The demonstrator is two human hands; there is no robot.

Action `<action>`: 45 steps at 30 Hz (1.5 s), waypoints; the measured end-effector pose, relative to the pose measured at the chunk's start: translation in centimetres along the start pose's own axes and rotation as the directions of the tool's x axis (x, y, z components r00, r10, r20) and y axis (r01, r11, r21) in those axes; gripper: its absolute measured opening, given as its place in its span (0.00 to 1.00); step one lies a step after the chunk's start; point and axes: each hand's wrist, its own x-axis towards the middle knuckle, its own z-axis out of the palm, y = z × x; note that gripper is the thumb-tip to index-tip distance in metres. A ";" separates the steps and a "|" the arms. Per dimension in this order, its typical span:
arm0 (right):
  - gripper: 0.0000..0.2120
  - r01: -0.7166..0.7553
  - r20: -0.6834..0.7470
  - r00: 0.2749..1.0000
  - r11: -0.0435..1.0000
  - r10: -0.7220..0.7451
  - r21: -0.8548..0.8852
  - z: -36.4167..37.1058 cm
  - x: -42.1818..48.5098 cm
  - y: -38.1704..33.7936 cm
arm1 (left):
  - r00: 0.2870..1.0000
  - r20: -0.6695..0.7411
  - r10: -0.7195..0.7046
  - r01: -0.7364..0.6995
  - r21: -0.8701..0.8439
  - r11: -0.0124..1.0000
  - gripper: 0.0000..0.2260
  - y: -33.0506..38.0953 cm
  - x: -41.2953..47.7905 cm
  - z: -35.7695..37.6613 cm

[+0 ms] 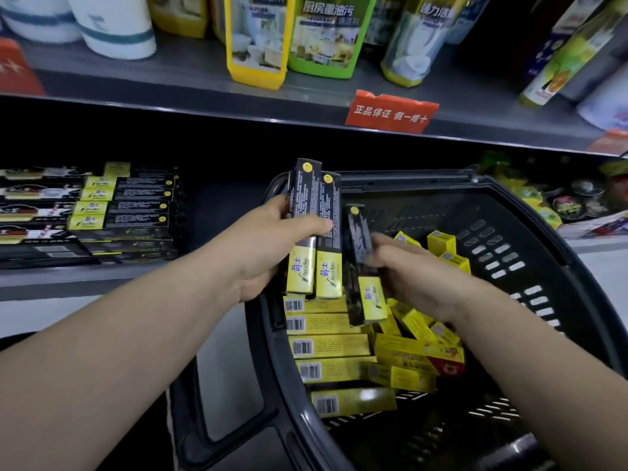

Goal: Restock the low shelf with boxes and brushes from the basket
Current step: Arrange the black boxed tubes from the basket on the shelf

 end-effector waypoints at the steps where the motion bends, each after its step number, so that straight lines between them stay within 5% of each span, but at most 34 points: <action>1: 0.22 0.056 0.017 0.998 0.997 -0.057 0.043 0.4 -0.4 -1.2 | 1.000 -0.001 -0.001 0.001 -0.022 1.000 0.13 0.1 -0.1 -0.2; 8: 0.21 0.186 0.030 0.982 0.982 -0.185 -0.041 4.7 1.4 -6.0 | 0.995 -0.091 -0.034 0.019 -0.154 0.988 0.13 1.4 -1.6 -3.8; 13: 0.35 0.198 0.113 0.976 0.975 -0.186 -0.104 8.1 4.9 -8.6 | 0.993 -0.116 -0.038 0.019 -0.155 0.988 0.12 2.1 -3.2 -8.7; 17: 0.28 0.186 0.185 0.971 0.963 -0.151 -0.194 11.2 8.0 -10.0 | 0.980 -0.176 -0.093 0.072 -0.121 0.990 0.20 1.6 -4.2 -13.9; 20: 0.33 0.120 0.140 0.986 0.974 -0.094 -0.190 13.4 10.8 -10.7 | 0.938 -0.329 -0.113 0.056 -0.179 0.982 0.15 0.8 -4.1 -17.9; 24: 0.12 0.113 0.081 0.992 0.949 -0.093 -0.294 15.2 14.9 -10.9 | 0.825 -0.556 -0.096 -0.032 -0.214 0.976 0.17 -0.5 -3.5 -22.7; 27: 0.16 0.131 -0.047 0.985 0.899 -0.166 -0.417 15.9 18.1 -10.7 | 0.771 -0.630 -0.091 -0.028 -0.177 0.984 0.16 -1.4 -3.2 -25.6; 33: 0.06 0.220 -0.113 0.949 0.875 -0.294 -0.432 16.5 23.4 -10.2 | 0.746 -0.653 -0.130 -0.023 -0.220 0.975 0.23 -2.1 -1.8 -28.0; 38: 0.09 0.270 -0.170 0.903 0.828 -0.396 -0.491 17.5 28.1 -10.2 | 0.765 -0.628 -0.141 -0.029 -0.252 0.967 0.25 -2.8 0.2 -28.0; 45: 0.14 0.226 -0.091 0.917 0.695 -0.388 -0.683 17.9 32.8 -9.8 | 0.737 -0.653 -0.171 -0.097 -0.354 0.930 0.12 -3.4 1.8 -28.3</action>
